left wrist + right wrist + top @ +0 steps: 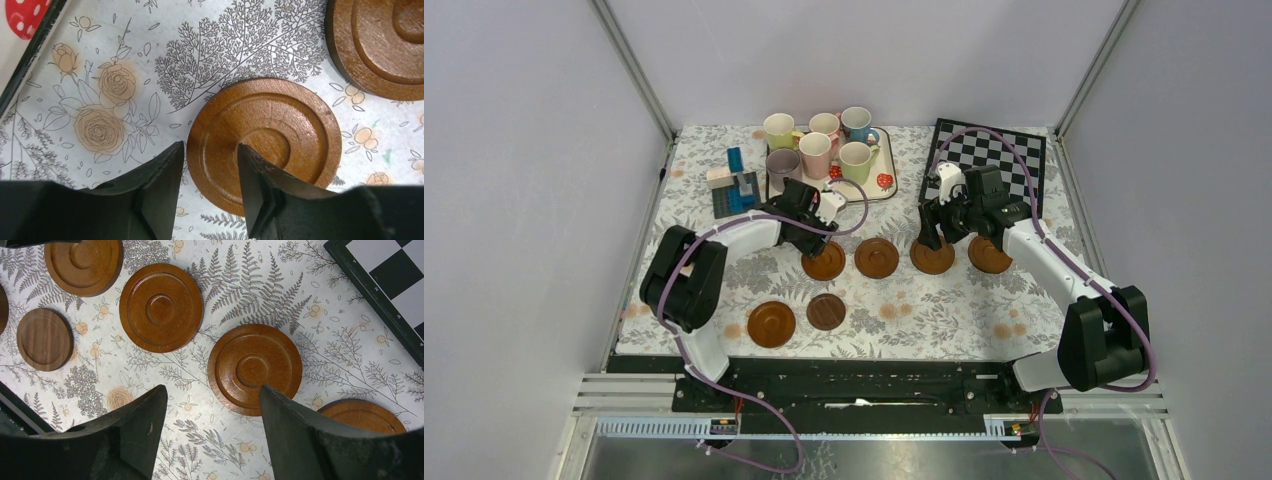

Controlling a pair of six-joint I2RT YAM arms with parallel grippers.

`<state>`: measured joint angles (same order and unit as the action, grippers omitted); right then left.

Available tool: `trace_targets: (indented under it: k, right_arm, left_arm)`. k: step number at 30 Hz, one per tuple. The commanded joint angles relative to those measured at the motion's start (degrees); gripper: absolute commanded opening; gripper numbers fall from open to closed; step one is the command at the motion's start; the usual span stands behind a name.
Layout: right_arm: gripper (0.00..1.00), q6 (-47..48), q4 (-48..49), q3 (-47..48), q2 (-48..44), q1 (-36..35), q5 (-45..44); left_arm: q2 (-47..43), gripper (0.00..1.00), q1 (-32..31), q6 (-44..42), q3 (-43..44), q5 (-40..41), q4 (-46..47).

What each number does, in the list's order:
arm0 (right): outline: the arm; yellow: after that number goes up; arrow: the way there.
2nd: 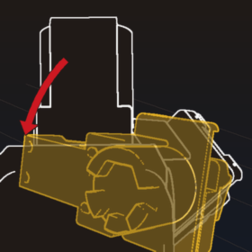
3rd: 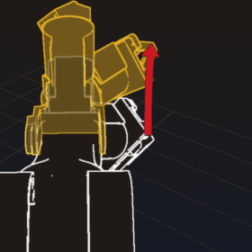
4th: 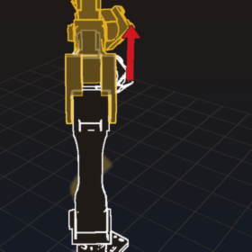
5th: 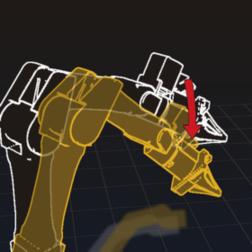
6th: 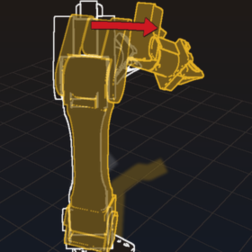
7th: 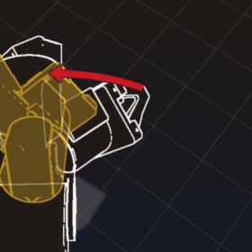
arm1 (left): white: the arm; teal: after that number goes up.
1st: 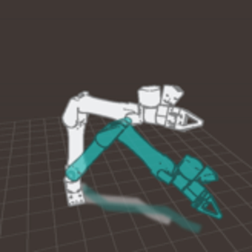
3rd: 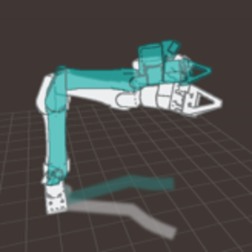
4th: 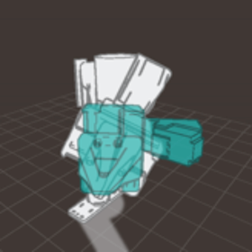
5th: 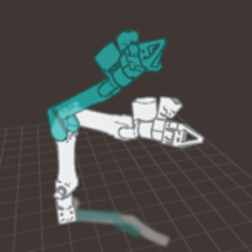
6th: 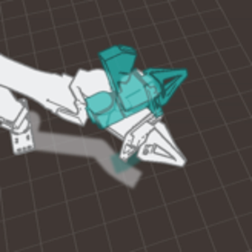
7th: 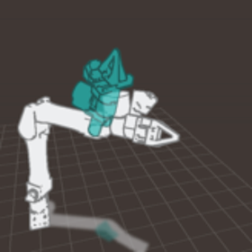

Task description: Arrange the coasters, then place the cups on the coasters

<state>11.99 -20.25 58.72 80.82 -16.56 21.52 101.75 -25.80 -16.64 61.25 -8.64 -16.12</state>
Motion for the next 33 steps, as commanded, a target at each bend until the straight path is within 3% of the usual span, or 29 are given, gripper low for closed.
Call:
trace_targets:
  k: [1,6,12,17,24,28,33]
  right_arm:
    - [0.75,-0.20,0.59,0.49,-1.17,0.25,-0.26]
    - [0.75,0.09,-0.49,1.32,-0.97,0.30,0.61]
    - [0.76,0.61,-1.93,1.67,-1.33,0.29,2.06]
    - [0.78,0.85,-2.31,1.49,-0.84,0.29,3.15]
    - [0.85,0.79,-2.30,1.31,-0.54,0.28,4.14]
    - [0.94,1.06,-2.52,1.15,-0.58,0.29,4.20]
    - [0.99,1.35,-2.37,1.22,-0.38,0.30,3.72]
  left_arm:
    - [-5.12,0.51,0.64,0.61,4.11,-0.84,-4.94]
    - [-13.87,0.59,3.65,-1.20,2.40,-5.47,-11.18]
    - [-27.12,0.70,12.71,-9.42,-10.07,-11.03,-18.91]
    - [-35.18,0.74,16.09,-14.96,-18.04,-11.45,-22.20]
    - [-37.15,0.82,16.31,-16.87,-25.29,-10.44,-19.32]
    - [-37.50,0.81,16.31,-17.42,-27.79,-11.19,-17.31]
    - [-36.65,0.76,16.22,-19.64,-29.10,-11.84,-17.23]
